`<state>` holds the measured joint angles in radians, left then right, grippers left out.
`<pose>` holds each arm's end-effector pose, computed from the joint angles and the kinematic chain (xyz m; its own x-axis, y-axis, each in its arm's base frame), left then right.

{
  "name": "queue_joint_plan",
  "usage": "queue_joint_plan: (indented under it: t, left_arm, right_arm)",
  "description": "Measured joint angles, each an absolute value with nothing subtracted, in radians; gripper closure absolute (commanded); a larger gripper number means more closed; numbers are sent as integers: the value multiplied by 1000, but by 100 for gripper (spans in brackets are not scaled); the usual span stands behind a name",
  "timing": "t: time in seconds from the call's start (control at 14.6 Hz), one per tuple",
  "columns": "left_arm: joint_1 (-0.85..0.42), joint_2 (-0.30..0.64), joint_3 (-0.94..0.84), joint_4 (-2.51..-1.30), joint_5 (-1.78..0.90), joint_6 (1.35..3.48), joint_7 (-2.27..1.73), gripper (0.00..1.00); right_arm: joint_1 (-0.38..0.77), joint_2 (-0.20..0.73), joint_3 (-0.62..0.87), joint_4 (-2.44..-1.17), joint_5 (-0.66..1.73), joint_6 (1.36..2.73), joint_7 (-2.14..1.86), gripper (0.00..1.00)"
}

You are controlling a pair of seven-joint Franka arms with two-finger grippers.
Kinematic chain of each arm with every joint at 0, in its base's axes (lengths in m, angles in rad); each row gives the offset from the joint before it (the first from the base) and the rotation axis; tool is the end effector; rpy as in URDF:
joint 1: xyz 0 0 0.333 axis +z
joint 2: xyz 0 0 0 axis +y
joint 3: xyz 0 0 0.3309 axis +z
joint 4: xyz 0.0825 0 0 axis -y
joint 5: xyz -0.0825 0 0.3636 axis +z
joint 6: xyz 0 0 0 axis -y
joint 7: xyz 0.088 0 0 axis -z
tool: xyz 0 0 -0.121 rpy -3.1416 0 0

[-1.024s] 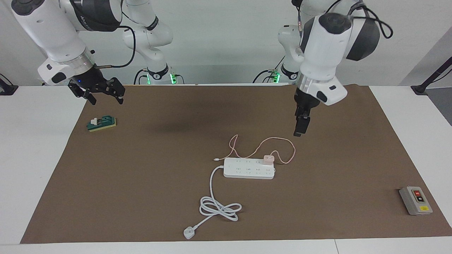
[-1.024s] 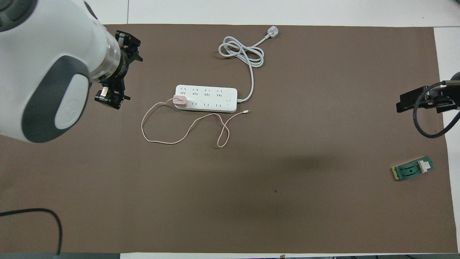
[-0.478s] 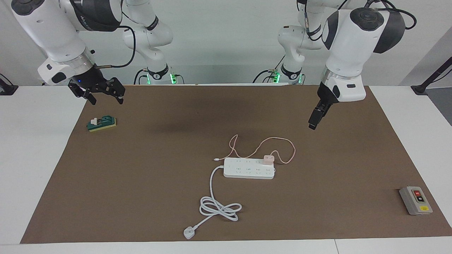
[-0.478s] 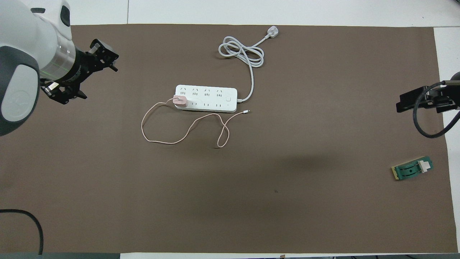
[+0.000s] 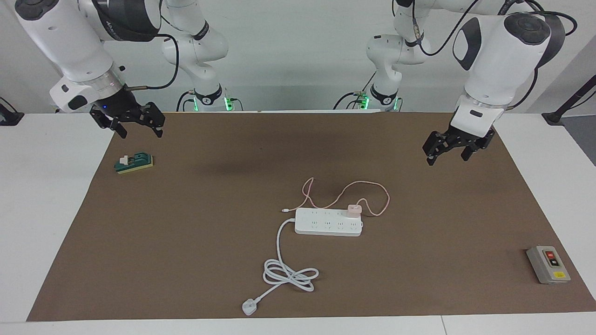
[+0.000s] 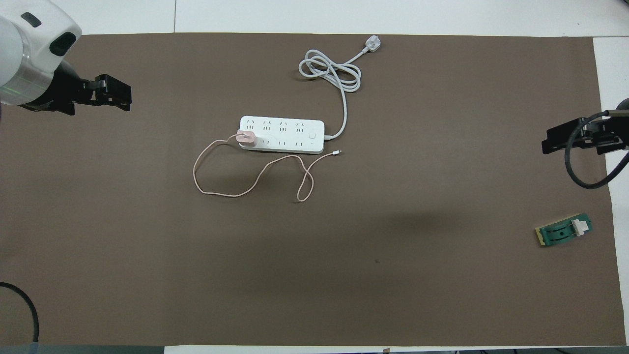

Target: Plug charger into power strip

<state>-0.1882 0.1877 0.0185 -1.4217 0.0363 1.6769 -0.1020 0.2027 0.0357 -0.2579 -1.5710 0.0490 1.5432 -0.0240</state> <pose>0.5971 -0.0993 0.5964 0.9949 -0.0717 0.0711 -0.0695 -0.9970 -0.0326 0.5401 -0.0212 0.6045 0.9977 -0.0302 -0.0613 -0.0327 -0.9986 -0.0413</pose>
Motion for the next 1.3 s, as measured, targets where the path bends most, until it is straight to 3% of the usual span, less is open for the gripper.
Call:
queue_joint_plan:
  t: [0.61, 1.3]
  left_arm:
    - [-171, 198, 11, -1422, 31, 1690, 27, 0]
    - [-169, 210, 11, -1421, 28, 1689, -152, 0]
  right_arm:
    - [203, 36, -258, -1571, 49, 1543, -24, 0]
    - [203, 36, -258, -1571, 49, 1543, -24, 0]
